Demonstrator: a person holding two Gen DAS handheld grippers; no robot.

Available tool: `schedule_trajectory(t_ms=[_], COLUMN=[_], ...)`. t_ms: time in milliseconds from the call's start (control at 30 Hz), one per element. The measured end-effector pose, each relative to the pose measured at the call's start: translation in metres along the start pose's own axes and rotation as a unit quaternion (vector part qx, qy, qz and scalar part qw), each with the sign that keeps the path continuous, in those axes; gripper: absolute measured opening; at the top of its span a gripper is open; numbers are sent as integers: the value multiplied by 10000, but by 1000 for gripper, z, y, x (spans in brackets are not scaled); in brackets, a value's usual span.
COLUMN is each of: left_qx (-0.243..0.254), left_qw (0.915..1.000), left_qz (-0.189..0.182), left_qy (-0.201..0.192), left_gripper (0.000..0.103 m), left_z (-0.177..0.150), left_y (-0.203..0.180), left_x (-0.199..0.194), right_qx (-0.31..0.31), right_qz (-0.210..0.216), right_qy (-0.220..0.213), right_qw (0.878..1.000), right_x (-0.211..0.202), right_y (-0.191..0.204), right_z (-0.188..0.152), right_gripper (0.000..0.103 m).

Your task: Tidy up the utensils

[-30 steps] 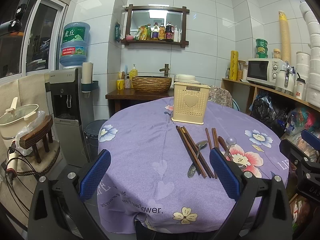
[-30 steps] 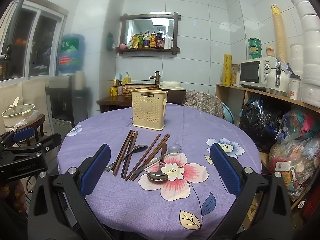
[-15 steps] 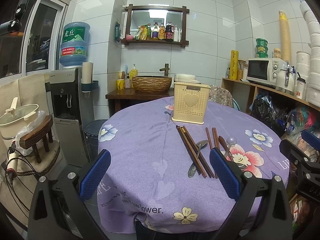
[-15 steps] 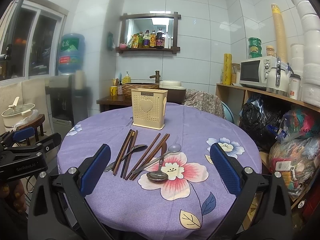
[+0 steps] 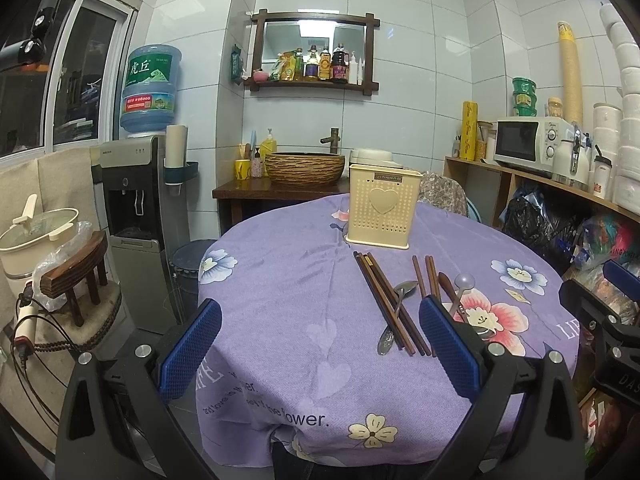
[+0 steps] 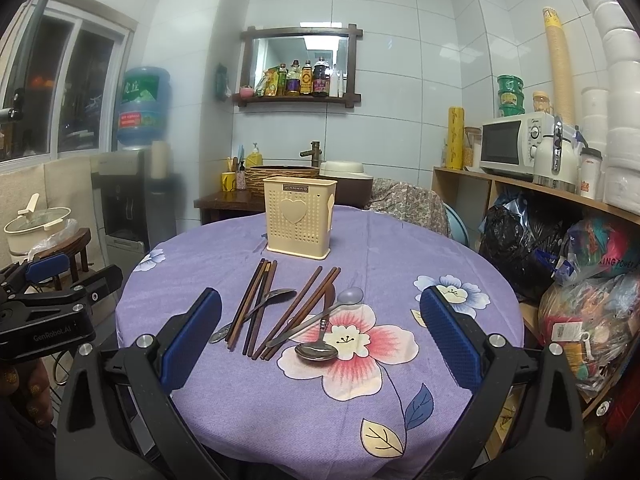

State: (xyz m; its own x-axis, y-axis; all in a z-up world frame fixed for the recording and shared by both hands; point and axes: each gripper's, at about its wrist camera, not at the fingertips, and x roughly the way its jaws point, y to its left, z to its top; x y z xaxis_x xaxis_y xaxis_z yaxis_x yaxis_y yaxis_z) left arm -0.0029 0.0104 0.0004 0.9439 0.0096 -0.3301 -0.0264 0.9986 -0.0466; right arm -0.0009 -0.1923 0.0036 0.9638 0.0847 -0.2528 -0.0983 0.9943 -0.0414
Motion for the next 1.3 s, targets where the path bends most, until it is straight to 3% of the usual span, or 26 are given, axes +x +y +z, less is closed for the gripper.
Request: schedule_trajectory(t_ms=[900,1300], left_qx=[16,36], left_qw=[9995,9923], left_qz=[21,-382], left_qy=[300,1179], left_gripper=[98,98], left_z=[-6,-2], left_y=[2,16], left_x=[23,90], right_qx=[35,16], right_qz=[-16,-223], right_qy=[343,1113], right_qw=[9994,9935], right_x=[25,97], right_y=[-1,-27], right_z=[-5,0], right_gripper=[98,98])
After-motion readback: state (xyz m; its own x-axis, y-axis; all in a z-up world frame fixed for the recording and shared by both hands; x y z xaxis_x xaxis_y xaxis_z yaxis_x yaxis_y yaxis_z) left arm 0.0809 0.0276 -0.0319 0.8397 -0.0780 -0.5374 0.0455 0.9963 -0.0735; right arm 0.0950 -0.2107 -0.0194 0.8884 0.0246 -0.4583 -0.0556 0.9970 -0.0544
